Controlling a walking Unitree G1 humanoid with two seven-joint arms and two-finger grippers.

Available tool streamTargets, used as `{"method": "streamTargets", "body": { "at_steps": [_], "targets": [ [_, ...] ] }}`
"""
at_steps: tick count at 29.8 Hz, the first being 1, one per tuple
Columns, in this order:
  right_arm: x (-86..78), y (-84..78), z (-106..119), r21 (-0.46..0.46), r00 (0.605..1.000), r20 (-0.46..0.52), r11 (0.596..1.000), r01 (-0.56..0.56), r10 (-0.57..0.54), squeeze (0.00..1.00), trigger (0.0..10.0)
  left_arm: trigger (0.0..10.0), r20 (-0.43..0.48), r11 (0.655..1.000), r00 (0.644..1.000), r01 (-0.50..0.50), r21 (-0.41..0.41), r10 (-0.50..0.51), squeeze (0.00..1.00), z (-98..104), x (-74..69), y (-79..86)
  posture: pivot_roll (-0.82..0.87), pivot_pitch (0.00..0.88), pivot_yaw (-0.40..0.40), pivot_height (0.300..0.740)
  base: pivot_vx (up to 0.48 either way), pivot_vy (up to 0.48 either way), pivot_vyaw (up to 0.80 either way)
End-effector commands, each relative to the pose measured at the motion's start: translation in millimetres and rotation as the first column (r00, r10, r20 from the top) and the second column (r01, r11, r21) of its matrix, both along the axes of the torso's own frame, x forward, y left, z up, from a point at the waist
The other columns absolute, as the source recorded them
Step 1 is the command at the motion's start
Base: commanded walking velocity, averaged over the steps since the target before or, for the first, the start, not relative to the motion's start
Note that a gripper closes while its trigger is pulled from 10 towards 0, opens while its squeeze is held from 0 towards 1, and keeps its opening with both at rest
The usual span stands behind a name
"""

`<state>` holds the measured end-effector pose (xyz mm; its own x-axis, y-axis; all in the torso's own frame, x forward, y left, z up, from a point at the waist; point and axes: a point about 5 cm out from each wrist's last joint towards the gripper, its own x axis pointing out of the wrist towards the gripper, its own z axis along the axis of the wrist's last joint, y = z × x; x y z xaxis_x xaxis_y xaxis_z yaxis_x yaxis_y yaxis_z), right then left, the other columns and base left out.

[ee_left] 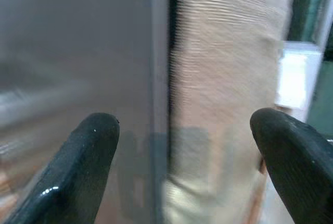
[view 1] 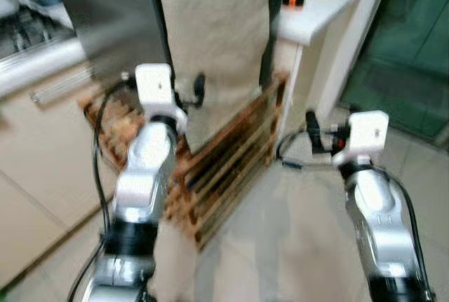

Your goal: Restocking fridge

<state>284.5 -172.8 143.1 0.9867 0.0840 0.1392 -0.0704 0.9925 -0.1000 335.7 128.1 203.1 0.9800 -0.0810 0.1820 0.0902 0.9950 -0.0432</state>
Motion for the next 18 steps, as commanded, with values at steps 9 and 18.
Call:
{"method": "streamTargets", "body": {
  "at_steps": [9, 18],
  "targets": [
    [-2.6, 8.0, -4, 0.018, 0.999, -0.023, 0.999, -0.036, 0.036, 0.00, 10.0, 10.0, 0.000, 0.995, 0.997, 0.076, -0.059, -0.076, 0.00, 9, -1.8, -4.2, -0.12, 0.003, 0.047, 0.740, 0.000, 0.000, 0.00],
    [-0.5, 16.2, -11, 0.052, 0.994, -0.062, 0.995, -0.081, 0.084, 0.00, 10.0, 10.0, -0.030, 0.983, 0.984, 0.172, -0.060, -0.174, 0.00, 5, 17.6, -21.5, -0.11, 0.000, 0.043, 0.740, 0.000, 0.000, 0.00]
  ]
}}
